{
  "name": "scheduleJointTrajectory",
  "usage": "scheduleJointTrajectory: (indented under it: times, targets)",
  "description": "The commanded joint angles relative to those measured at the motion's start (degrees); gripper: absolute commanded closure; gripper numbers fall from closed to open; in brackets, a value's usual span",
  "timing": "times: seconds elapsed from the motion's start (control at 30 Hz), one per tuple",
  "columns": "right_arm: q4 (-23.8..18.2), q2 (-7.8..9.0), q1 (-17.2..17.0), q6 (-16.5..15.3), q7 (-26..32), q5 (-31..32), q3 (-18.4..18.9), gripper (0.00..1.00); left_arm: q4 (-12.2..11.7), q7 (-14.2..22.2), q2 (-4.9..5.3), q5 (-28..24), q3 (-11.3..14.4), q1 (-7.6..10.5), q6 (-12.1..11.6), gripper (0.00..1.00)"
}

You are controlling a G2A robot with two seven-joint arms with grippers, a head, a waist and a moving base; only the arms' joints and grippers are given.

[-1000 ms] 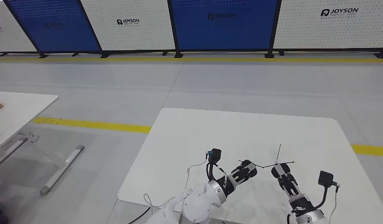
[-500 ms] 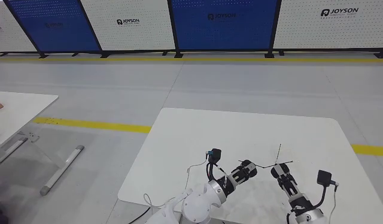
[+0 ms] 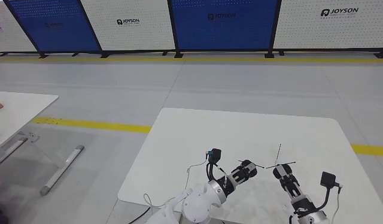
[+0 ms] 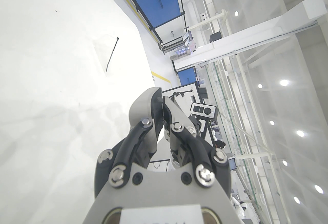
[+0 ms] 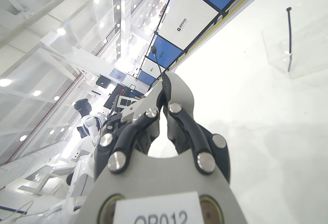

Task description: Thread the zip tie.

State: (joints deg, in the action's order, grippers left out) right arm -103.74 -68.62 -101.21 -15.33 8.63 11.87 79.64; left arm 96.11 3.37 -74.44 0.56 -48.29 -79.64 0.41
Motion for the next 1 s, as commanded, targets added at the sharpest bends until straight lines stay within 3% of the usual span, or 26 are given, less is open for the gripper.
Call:
scheduleJointTrajectory:
  times: [0.0, 0.97]
  targets:
    - [0.2, -0.04, 0.3, 0.1, 0.0, -0.2, -0.1, 1.00, 0.0, 0.0, 0.00, 0.0, 0.0, 0.00, 0.0, 1.00]
    - [0.8, -0.32, 0.8, 0.4, -0.4, -0.3, -0.6, 1.00, 0.0, 0.0, 0.00, 0.0, 0.0, 0.00, 0.0, 1.00]
